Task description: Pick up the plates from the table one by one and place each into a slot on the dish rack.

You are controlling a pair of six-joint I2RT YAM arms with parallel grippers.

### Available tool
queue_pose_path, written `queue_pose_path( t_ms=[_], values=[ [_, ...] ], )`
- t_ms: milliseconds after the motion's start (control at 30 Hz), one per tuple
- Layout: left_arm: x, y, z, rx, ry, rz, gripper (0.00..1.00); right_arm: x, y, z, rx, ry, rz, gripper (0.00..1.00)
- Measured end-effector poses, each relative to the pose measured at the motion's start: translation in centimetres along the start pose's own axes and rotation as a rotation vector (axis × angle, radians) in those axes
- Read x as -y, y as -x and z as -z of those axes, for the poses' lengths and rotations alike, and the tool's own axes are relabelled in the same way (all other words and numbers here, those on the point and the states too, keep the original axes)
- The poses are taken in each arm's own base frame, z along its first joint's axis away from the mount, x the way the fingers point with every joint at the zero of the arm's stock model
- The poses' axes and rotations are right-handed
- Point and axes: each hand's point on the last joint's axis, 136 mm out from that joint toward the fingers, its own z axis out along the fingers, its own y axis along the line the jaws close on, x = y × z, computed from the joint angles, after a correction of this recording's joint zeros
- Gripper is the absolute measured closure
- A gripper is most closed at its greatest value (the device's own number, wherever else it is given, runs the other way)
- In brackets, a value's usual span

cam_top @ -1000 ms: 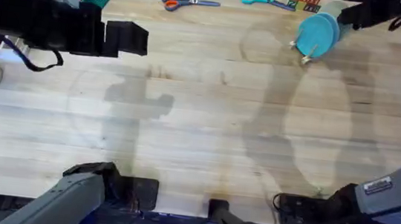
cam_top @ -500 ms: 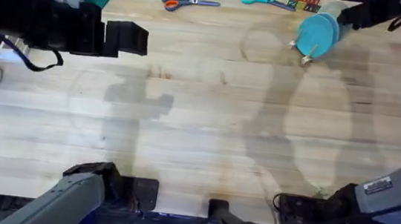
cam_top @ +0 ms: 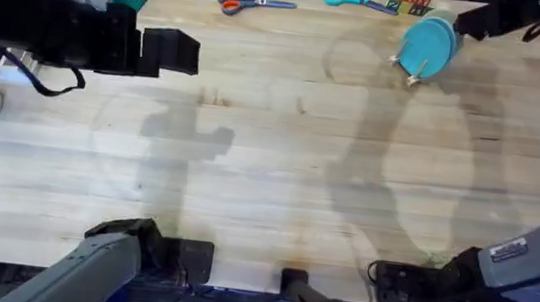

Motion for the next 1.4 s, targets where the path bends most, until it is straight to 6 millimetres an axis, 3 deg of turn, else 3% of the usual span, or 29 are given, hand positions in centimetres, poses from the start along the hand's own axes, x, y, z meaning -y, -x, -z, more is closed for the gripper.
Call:
queue_pose_path(
  t_ms=[600, 700, 933, 1300, 1400],
  values=[
    [0.0, 0.0, 0.0, 0.000, 0.000, 0.000, 0.007, 0.0, 0.3, 0.5, 0.009, -0.006, 0.004, 0.797],
    [0.0, 0.0, 0.0, -0.001, 0.000, 0.001, 0.007, -0.1, 1.3, 2.4, 0.040, -0.028, 0.016, 0.784],
    [0.0, 0.0, 0.0, 0.000, 0.000, 0.000, 0.007, -1.1, 3.9, 9.4, 0.141, -0.096, 0.048, 0.758],
    [0.0, 0.0, 0.0, 0.000, 0.000, 0.000, 0.007, -5.1, 2.3, 16.5, 0.128, -0.081, -0.019, 0.711],
    [0.0, 0.0, 0.0, 0.000, 0.000, 0.000, 0.008, -6.5, 1.3, 18.4, 0.112, -0.068, -0.056, 0.628]
  ],
)
